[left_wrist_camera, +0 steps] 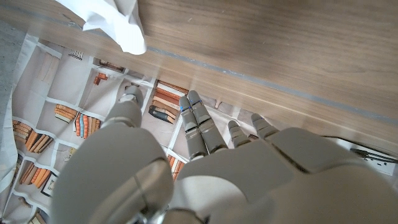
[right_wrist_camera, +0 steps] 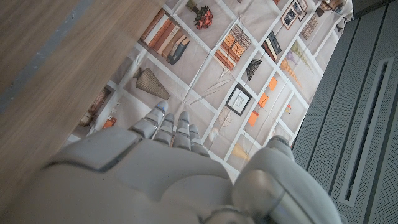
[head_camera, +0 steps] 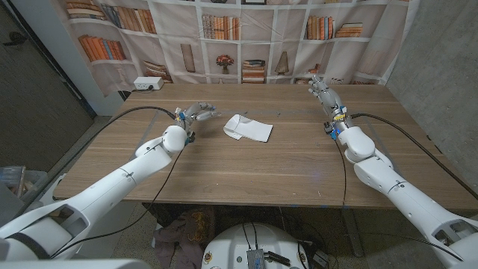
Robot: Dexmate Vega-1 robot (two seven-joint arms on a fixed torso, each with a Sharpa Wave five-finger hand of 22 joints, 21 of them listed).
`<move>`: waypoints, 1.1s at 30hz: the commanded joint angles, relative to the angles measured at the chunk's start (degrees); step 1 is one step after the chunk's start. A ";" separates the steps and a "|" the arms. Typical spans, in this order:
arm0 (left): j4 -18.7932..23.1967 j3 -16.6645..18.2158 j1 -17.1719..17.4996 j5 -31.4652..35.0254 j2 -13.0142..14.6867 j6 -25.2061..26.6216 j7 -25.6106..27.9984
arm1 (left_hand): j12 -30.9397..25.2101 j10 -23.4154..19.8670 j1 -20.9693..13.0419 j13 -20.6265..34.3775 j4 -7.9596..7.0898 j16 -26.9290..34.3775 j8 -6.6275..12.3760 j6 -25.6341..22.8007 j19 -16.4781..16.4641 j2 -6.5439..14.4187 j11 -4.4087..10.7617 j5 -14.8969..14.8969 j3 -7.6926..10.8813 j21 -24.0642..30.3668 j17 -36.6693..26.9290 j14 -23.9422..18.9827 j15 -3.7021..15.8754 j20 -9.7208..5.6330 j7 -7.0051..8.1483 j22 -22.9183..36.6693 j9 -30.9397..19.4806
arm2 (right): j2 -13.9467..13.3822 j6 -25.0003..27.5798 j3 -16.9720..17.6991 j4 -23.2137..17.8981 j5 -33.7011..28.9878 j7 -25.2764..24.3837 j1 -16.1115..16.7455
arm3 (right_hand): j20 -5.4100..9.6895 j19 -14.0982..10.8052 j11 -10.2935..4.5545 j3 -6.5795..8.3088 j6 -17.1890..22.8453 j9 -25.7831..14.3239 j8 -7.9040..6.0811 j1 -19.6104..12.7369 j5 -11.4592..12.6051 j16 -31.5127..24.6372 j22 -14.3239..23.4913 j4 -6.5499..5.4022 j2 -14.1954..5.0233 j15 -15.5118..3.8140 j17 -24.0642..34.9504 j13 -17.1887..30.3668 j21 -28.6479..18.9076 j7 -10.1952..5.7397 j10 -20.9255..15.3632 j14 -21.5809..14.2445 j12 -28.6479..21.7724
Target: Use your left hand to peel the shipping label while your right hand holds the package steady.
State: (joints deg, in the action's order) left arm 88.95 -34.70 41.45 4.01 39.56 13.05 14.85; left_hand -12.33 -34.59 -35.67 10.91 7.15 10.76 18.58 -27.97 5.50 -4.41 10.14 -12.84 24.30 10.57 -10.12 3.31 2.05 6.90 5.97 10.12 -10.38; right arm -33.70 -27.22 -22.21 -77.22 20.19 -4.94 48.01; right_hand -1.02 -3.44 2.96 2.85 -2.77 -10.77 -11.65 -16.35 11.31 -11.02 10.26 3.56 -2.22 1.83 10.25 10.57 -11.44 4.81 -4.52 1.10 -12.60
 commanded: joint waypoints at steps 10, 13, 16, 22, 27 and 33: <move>-0.95 -2.32 -2.44 -0.26 0.01 2.12 -4.06 | 0.61 0.53 0.61 0.06 -0.26 -0.02 -1.04 0.49 0.58 -0.31 0.39 -0.21 -0.85 0.48 -0.10 0.62 0.41 0.62 0.30 0.18 -0.19 | -0.24 -0.18 0.16 -0.40 -0.78 -0.33 0.45 | -0.55 -0.34 0.07 -0.17 0.27 -0.35 -0.05 -0.51 0.09 0.17 0.08 0.35 -0.25 0.02 0.20 0.06 -0.02 -0.03 0.03 -0.40 -0.04; -1.09 -2.54 -2.72 -0.06 -0.25 2.40 -3.95 | 0.72 0.67 0.67 0.06 -0.30 0.01 -1.27 0.73 0.41 -0.33 0.77 -0.22 -0.95 0.58 -0.11 0.60 0.39 0.56 0.44 0.19 -0.20 | -0.25 -0.08 0.21 -0.41 -0.74 -0.38 0.46 | -0.69 -0.33 0.11 -0.19 0.27 -0.35 -0.04 -0.49 0.08 0.18 0.08 0.35 -0.24 0.03 0.21 0.06 -0.01 -0.05 -0.02 -0.41 -0.05; -1.65 -2.81 -3.13 -0.08 -0.41 2.02 -4.33 | 0.73 0.61 0.67 0.07 -0.32 0.09 -1.39 0.68 0.11 -0.33 1.05 -0.23 -1.01 0.73 -0.11 0.39 0.23 0.48 0.50 0.19 -0.21 | -0.24 -0.07 0.26 -0.37 -0.65 -0.38 0.49 | -0.67 -0.34 0.14 -0.21 0.27 -0.35 -0.03 -0.49 0.08 0.19 0.08 0.35 -0.25 0.00 0.21 0.06 0.00 -0.06 -0.01 -0.43 -0.03; -2.53 -3.62 -4.11 -0.20 -0.61 1.97 -6.06 | 0.74 0.49 0.47 0.08 -0.30 0.02 -1.54 0.54 0.39 -0.15 0.82 -0.29 -0.95 0.65 -0.12 0.58 0.12 0.38 0.56 0.21 -0.23 | -0.43 -0.02 0.34 -0.52 -0.32 0.00 0.58 | -0.81 -0.40 0.08 -0.24 0.25 -0.35 0.00 -0.42 0.08 -0.11 0.08 0.33 -0.32 -0.29 0.24 0.06 0.00 -0.09 -0.05 -1.26 -0.01; -3.09 -4.22 -4.73 -0.20 -0.98 2.18 -6.94 | 0.59 -0.01 0.30 0.09 -0.28 0.04 -1.60 0.30 0.40 0.01 1.05 -0.32 -0.89 0.68 -0.12 0.56 0.10 0.39 0.74 0.22 -0.24 | -0.38 -0.06 0.42 -0.46 -0.07 0.17 0.52 | -1.06 -0.42 -0.02 -0.26 0.27 -0.36 0.00 -0.40 0.08 -0.10 0.08 0.34 -0.33 -0.26 0.24 0.06 0.00 -0.08 0.02 -1.34 0.04; -2.92 -5.11 -5.88 -0.55 -0.53 3.59 -10.24 | 0.66 -0.14 -0.08 0.09 -0.21 0.17 -1.63 -0.30 -0.06 0.36 1.13 -0.39 -0.73 0.90 -0.11 0.21 0.38 0.08 0.78 0.23 -0.25 | -0.29 -0.17 0.36 -0.11 -0.07 0.35 0.24 | -1.18 -0.03 0.15 -0.30 0.15 -0.36 0.06 -0.35 0.07 0.04 0.08 0.33 -0.34 -0.21 0.26 0.06 0.17 -0.11 0.16 -1.09 0.12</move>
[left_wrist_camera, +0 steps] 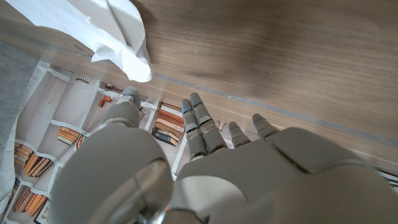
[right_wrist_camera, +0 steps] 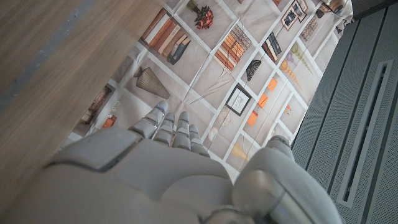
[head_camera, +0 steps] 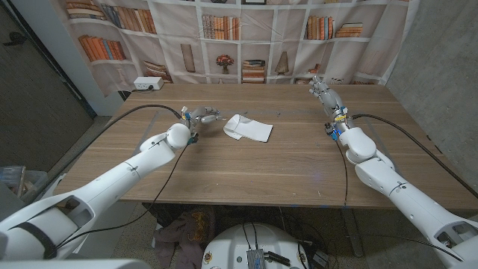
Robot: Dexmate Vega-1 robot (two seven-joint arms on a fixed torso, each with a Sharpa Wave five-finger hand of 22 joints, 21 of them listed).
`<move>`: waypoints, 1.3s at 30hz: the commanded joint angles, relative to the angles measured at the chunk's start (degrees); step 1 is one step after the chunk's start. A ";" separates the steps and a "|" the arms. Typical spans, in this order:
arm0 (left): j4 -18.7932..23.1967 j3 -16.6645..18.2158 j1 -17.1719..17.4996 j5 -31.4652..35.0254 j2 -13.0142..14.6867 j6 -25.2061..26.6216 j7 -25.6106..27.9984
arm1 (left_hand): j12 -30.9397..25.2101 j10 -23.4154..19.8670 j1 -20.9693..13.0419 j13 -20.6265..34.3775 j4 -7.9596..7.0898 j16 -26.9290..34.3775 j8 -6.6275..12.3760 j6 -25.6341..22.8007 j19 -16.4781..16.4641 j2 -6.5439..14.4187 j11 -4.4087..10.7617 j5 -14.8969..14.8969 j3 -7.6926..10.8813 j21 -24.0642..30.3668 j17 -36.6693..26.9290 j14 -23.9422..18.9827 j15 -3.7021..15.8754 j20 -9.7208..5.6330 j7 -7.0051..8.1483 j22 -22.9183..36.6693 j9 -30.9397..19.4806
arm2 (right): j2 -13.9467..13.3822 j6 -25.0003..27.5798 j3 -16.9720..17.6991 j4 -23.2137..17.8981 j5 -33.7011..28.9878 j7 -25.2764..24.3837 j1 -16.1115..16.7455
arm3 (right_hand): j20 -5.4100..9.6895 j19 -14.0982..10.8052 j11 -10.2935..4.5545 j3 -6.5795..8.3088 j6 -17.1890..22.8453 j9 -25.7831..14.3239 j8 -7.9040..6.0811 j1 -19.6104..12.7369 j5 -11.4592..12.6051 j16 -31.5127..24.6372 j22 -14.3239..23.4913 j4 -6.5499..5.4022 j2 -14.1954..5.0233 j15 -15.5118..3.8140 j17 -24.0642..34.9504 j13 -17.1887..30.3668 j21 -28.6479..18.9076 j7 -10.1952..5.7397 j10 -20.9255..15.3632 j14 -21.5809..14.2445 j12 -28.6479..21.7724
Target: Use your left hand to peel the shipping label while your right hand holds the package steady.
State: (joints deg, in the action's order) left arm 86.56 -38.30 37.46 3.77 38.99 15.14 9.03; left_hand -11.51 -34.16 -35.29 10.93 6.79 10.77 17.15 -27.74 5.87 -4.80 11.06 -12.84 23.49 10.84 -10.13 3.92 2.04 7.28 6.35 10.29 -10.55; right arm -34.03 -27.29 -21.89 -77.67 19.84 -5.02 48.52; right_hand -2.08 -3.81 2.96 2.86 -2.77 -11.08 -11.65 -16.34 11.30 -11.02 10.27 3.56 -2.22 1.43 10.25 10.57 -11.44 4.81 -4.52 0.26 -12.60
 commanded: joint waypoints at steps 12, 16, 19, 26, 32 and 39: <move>-1.52 -2.01 -2.53 -0.50 -0.45 0.97 -5.01 | 0.15 0.02 -0.14 0.12 -0.20 0.24 -0.89 -0.19 -0.14 1.06 0.17 -0.43 -0.02 0.58 -0.29 -0.25 -0.11 -0.08 0.54 0.10 -0.09 | 0.10 -0.62 0.12 0.78 0.48 0.71 -0.38 | -0.20 0.45 0.15 -0.39 0.12 -0.05 0.11 -0.19 0.07 0.00 0.07 0.27 -0.45 -0.15 0.32 0.06 0.21 -0.07 0.34 -0.61 0.25; -1.32 -2.09 -2.44 -0.16 -0.34 1.25 -4.61 | 0.16 0.01 -0.16 0.13 -0.23 0.35 -1.01 -0.22 -0.43 1.16 0.26 -0.45 0.01 0.72 -0.31 -0.53 -0.20 -0.23 0.52 0.11 -0.10 | 0.00 -0.67 0.23 0.82 0.64 0.73 -0.16 | -0.20 0.48 0.23 -0.40 0.07 -0.05 0.13 -0.19 0.07 0.02 0.07 0.29 -0.46 -0.13 0.32 0.06 0.22 -0.12 0.38 -0.61 0.28; -1.55 -2.27 -2.74 -0.21 -0.49 1.29 -4.95 | 0.07 -0.25 -0.25 0.14 -0.22 0.40 -1.07 -0.36 -0.53 1.29 0.33 -0.48 0.07 0.76 -0.32 -0.69 -0.25 -0.28 0.42 0.12 -0.10 | 0.03 -0.63 0.27 0.87 0.75 0.71 -0.10 | -0.20 0.48 0.22 -0.41 0.05 -0.05 0.14 -0.18 0.07 0.07 0.07 0.29 -0.48 -0.11 0.32 0.06 0.23 -0.11 0.42 -0.52 0.30; -2.09 -2.98 -3.51 0.10 -0.74 0.84 -5.85 | -0.02 -0.60 -0.33 0.15 -0.22 0.42 -1.18 -0.56 -0.65 1.40 0.51 -0.49 0.10 0.82 -0.33 -0.80 -0.21 -0.26 0.30 0.13 -0.11 | 0.16 -0.98 0.25 1.23 0.86 0.90 -0.21 | -0.23 0.55 0.20 -0.44 0.03 -0.05 0.16 -0.15 0.07 0.09 0.07 0.29 -0.51 -0.15 0.32 0.06 0.25 -0.09 0.35 -0.54 0.29; -2.53 -3.23 -3.77 0.41 -0.94 -0.10 -5.84 | -0.01 -0.71 -0.69 0.16 -0.19 0.43 -1.21 -0.95 -0.70 1.90 0.43 -0.57 0.38 0.84 -0.34 -0.90 -0.14 -0.18 0.53 0.14 -0.12 | 0.12 -1.08 0.43 1.22 1.06 0.84 -0.04 | -0.16 0.05 0.21 -0.45 -0.05 -0.05 0.19 -0.20 0.07 0.18 0.06 0.35 -0.52 -0.28 0.29 0.06 0.07 -0.09 0.54 -0.44 0.39; -2.78 -3.77 -4.23 0.87 -1.33 0.44 -6.30 | -0.11 -1.14 -1.04 0.16 -0.12 0.47 -1.30 -1.25 -0.65 2.30 0.42 -0.61 0.62 0.82 -0.34 -1.11 -0.12 -0.18 0.71 0.15 -0.13 | 0.00 -1.16 0.56 1.04 1.04 0.68 0.26 | -0.18 -0.05 0.19 -0.44 -0.07 -0.05 0.20 -0.28 0.08 0.27 0.06 0.41 -0.55 -0.26 0.27 0.06 0.04 -0.17 0.62 -0.29 0.43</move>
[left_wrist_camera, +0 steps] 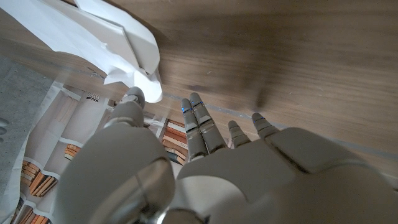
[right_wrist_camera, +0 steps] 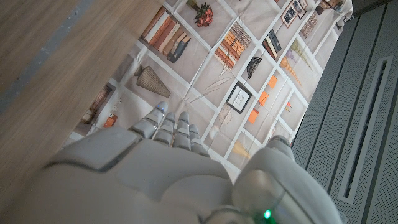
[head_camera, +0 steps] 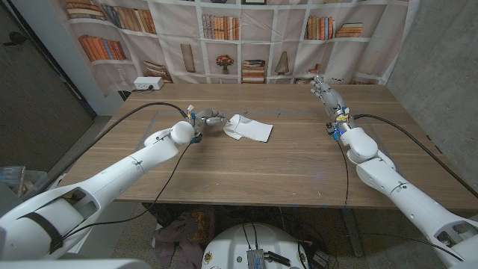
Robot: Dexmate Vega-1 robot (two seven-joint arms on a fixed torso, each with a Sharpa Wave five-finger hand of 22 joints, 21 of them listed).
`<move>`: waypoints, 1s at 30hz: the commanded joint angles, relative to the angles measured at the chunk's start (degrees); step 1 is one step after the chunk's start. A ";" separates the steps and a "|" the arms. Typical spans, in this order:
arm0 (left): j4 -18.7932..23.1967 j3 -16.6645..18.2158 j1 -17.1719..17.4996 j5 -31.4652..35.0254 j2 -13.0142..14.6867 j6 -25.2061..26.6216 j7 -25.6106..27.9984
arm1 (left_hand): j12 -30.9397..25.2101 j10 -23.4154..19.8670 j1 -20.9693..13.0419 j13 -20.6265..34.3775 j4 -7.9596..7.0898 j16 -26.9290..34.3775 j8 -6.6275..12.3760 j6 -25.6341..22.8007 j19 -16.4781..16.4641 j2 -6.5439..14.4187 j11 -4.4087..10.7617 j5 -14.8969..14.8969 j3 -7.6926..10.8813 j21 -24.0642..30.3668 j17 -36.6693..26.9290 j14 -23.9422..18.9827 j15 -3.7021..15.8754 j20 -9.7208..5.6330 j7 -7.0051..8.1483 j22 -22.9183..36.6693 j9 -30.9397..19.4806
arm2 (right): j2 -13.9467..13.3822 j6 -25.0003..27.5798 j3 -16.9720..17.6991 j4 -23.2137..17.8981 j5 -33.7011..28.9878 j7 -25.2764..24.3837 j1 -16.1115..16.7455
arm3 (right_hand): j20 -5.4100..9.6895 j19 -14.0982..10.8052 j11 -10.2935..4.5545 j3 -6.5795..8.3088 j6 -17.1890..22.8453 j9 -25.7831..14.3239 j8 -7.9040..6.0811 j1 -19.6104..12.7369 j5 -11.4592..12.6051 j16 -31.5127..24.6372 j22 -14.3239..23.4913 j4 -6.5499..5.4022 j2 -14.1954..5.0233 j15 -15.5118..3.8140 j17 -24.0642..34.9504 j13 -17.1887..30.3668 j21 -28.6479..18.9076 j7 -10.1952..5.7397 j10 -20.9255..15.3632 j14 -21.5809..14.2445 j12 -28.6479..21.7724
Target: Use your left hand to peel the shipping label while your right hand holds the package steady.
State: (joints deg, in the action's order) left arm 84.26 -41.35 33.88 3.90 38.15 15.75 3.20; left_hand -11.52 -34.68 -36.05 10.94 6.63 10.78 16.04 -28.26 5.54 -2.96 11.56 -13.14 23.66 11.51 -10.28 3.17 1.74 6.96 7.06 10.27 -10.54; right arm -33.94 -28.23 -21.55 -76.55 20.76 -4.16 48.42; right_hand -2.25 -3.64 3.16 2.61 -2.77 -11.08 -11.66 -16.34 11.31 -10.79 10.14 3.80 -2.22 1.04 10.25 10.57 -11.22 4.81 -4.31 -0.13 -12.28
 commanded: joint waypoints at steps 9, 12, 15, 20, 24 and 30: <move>-1.12 -0.90 -1.22 0.12 -0.74 0.33 -1.75 | -0.19 -1.22 -1.06 0.16 0.15 0.49 -0.28 -1.33 -0.07 1.55 -0.06 -0.46 1.09 0.08 -0.20 -0.61 0.33 0.20 0.09 0.18 -0.14 | -0.25 -0.08 0.37 -0.21 0.26 -0.23 0.65 | 0.23 -0.50 -0.03 -0.22 -0.17 -0.05 0.24 -0.33 0.08 0.08 0.19 0.23 -0.53 0.03 0.24 0.06 -0.26 -0.23 0.49 0.14 0.15; -1.43 -1.04 -1.45 0.02 -0.87 0.00 -2.08 | -0.22 -1.39 -1.02 0.17 0.13 0.49 -0.34 -1.35 -0.03 1.53 0.08 -0.44 1.06 0.07 -0.21 -0.63 0.29 0.26 0.06 0.18 -0.14 | -0.27 -0.18 0.39 -0.13 0.28 -0.16 0.64 | 0.22 -0.51 -0.04 -0.23 -0.18 -0.05 0.24 -0.34 0.08 0.09 0.19 0.23 -0.52 0.04 0.23 0.06 -0.26 -0.23 0.49 0.16 0.15; -1.46 -1.50 -1.79 0.65 -0.96 0.18 -2.11 | -0.16 -1.35 -1.00 0.17 0.13 0.63 -0.39 -1.48 -0.07 1.50 0.07 -0.42 1.02 0.09 -0.21 -1.05 0.11 0.31 -0.13 0.18 -0.14 | -0.28 -0.29 0.44 -0.12 0.27 -0.21 0.69 | 0.22 -0.51 -0.04 -0.23 -0.18 -0.05 0.24 -0.35 0.08 0.10 0.19 0.25 -0.52 0.03 0.23 0.05 -0.25 -0.23 0.49 0.16 0.15; -2.22 -1.73 -2.26 0.45 -1.33 -0.25 -2.69 | -0.15 -1.45 -1.02 0.18 0.12 0.63 -0.47 -1.57 -0.08 1.54 0.11 -0.41 1.04 0.10 -0.22 -1.14 0.06 0.50 -0.18 0.18 -0.13 | -0.50 -0.10 0.65 -0.22 0.52 -0.18 0.91 | 0.26 -0.53 0.01 -0.24 -0.18 -0.05 0.24 -0.37 0.08 0.11 0.19 0.27 -0.52 0.03 0.22 0.05 -0.25 -0.22 0.49 0.17 0.15; -2.62 -1.92 -2.63 0.42 -1.67 0.04 -3.03 | -0.05 -1.30 -0.93 0.18 0.09 0.61 -0.59 -1.54 -0.06 1.46 -0.01 -0.37 0.96 0.10 -0.23 -1.16 0.02 0.52 -0.26 0.18 -0.13 | -0.44 -0.19 0.75 -0.13 0.42 -0.45 0.94 | 0.25 -0.53 -0.07 -0.26 -0.17 -0.05 0.23 -0.38 0.08 0.12 0.19 0.29 -0.52 0.03 0.21 0.05 -0.23 -0.24 0.52 0.17 0.17; -3.63 -2.66 -3.54 0.94 -2.33 -0.98 -3.41 | 0.03 -1.23 -0.81 0.19 0.06 0.58 -0.73 -1.54 -0.08 1.34 -0.07 -0.34 0.85 0.11 -0.25 -1.17 -0.02 0.59 -0.30 0.18 -0.13 | -0.24 -0.67 0.65 0.31 -0.23 -0.81 0.62 | 0.25 -0.54 -0.09 -0.29 -0.86 -0.05 0.50 -0.36 0.08 0.13 0.19 0.30 -0.54 -0.01 0.20 0.05 -0.20 0.05 0.56 0.18 0.20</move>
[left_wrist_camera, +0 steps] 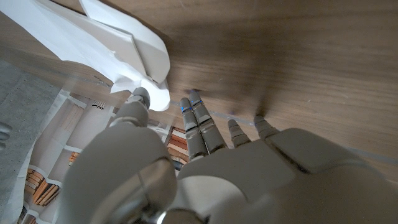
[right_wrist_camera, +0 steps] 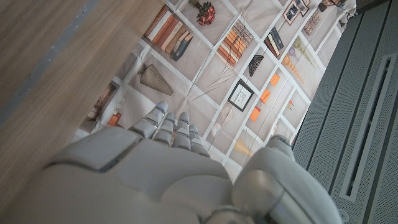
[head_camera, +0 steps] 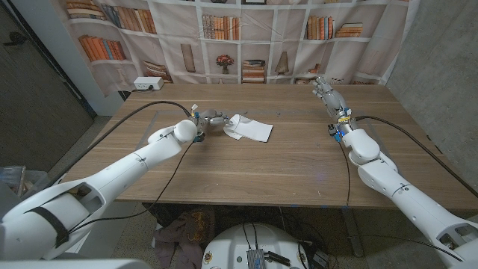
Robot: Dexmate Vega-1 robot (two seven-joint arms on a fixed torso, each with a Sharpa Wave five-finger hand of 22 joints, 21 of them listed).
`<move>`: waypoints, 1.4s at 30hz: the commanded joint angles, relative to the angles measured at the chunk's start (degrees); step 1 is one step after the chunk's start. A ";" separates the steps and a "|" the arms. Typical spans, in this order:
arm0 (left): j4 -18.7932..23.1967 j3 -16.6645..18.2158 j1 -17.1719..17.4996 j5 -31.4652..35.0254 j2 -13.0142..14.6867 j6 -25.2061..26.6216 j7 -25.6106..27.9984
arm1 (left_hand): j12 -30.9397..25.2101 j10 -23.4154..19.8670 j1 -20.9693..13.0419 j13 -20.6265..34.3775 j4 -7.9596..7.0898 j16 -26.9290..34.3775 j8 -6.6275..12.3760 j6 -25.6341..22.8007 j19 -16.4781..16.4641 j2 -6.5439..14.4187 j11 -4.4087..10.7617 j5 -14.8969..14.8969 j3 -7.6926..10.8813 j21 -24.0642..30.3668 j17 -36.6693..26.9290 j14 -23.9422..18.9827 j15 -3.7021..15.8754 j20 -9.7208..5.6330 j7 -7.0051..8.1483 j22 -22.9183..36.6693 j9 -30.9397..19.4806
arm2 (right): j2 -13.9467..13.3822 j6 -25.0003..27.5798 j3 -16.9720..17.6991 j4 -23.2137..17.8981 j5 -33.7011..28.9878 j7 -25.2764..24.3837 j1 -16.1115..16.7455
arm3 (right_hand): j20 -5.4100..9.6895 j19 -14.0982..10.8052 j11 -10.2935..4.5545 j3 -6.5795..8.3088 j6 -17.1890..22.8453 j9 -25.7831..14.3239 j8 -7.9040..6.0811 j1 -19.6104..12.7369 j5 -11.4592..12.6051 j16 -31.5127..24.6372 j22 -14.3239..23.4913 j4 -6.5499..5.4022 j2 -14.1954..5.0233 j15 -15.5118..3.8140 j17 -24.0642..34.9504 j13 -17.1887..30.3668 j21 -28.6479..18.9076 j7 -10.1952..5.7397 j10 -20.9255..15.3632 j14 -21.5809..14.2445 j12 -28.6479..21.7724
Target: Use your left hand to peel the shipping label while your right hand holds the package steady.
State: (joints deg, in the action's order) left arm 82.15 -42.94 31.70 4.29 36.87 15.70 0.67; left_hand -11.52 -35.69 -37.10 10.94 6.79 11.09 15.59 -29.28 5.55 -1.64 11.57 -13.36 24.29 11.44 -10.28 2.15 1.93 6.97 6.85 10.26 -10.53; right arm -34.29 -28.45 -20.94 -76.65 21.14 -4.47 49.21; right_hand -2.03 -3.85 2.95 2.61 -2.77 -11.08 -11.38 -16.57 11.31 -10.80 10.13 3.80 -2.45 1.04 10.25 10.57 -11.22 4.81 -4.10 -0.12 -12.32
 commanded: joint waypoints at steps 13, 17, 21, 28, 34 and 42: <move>-3.28 -1.55 -2.20 -0.04 -1.70 -2.46 -2.54 | -0.02 -0.76 1.34 0.21 -0.55 0.22 -0.43 -1.31 -0.04 -0.64 -0.03 0.07 -0.54 0.18 -0.34 -0.12 -0.20 0.59 -0.17 0.21 -0.14 | -0.21 -0.35 0.12 0.26 -0.55 -0.34 -0.03 | -0.15 -0.21 -0.03 -0.35 -1.62 -0.06 0.42 -0.11 0.07 0.16 0.20 0.34 -0.33 0.08 0.19 0.05 -0.12 0.30 0.55 0.23 0.32; -3.60 -1.83 -2.49 0.13 -2.01 -2.54 -2.72 | -0.05 -0.92 1.77 0.22 -0.72 0.23 -0.55 -1.28 -0.05 -0.89 -0.11 0.14 -0.83 0.19 -0.37 -0.11 -0.20 0.59 -0.32 0.21 -0.13 | -0.38 -0.19 0.18 0.12 -0.33 -0.15 0.11 | -0.18 -0.18 -0.06 -0.36 -1.65 -0.07 0.40 -0.10 0.07 0.15 0.20 0.34 -0.34 0.10 0.19 0.05 -0.10 0.34 0.58 0.21 0.33; -3.72 -2.16 -2.78 0.45 -2.18 -2.48 -2.93 | -0.01 -0.89 2.21 0.23 -0.90 0.24 -0.63 -1.36 -0.05 -1.14 -0.32 0.20 -1.13 0.19 -0.40 -0.13 -0.27 0.61 -0.44 0.22 -0.13 | -0.46 -0.25 0.24 0.12 -0.07 0.11 0.19 | -0.20 -0.18 -0.12 -0.37 -1.64 -0.07 0.37 -0.10 0.07 0.15 0.20 0.35 -0.35 0.10 0.19 0.05 -0.10 0.30 0.58 0.21 0.33; -3.78 -2.65 -3.26 0.74 -2.30 -1.66 -3.71 | 0.01 -0.96 2.73 0.24 -1.10 0.24 -0.73 -1.51 -0.05 -1.45 -0.18 0.24 -1.49 0.19 -0.42 -0.13 -0.21 0.64 -0.50 0.22 -0.14 | -0.37 -0.56 0.48 0.45 1.04 0.94 0.20 | -0.22 -0.17 -0.07 -0.38 -1.52 -0.07 0.29 -0.09 0.07 0.15 0.20 0.35 -0.38 0.10 0.19 0.05 -0.09 0.29 0.60 0.21 0.34; -4.00 -3.12 -3.63 1.46 -2.39 -1.95 -3.97 | 0.17 -0.67 2.73 0.24 -1.01 0.17 -0.99 -1.25 -0.11 -1.73 -0.02 0.18 -1.66 0.21 -0.37 -0.05 -0.25 0.66 -0.03 0.21 -0.16 | -0.25 -0.86 0.61 0.87 1.77 1.57 0.13 | -0.23 -0.16 -0.02 -0.39 -1.45 -0.07 0.25 -0.08 0.06 0.15 0.20 0.36 -0.39 0.06 0.19 0.05 -0.08 0.29 0.60 0.20 0.33; -3.75 -3.79 -3.96 2.60 -2.46 -0.99 -4.05 | 0.01 -1.59 0.11 0.24 0.17 0.20 -0.94 -2.22 -0.76 -0.61 0.58 -0.29 -0.53 0.39 -0.16 -0.62 0.39 0.51 0.57 0.14 -0.22 | 0.03 -1.26 0.86 1.51 3.16 2.61 0.04 | -0.20 -0.21 0.08 -0.44 -1.33 -0.07 0.17 -0.02 0.06 0.14 0.20 0.34 -0.41 0.08 0.19 0.05 -0.09 0.24 0.58 0.18 0.33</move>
State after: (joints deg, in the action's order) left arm 78.37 -46.03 28.10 5.84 34.60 13.77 -3.18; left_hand -11.50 -36.72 -35.82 11.03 6.43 11.08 14.60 -31.03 5.86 -2.49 11.98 -13.31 23.60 11.48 -10.39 2.16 1.93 7.67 7.17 10.27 -10.53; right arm -34.60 -29.25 -20.40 -75.84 22.62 -3.14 49.31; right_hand -2.04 -3.85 3.06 2.37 -4.12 -11.06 -10.99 -16.57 11.31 -10.80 10.13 4.04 -2.45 1.04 10.25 10.57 -11.22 4.91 -3.59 -0.12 -12.10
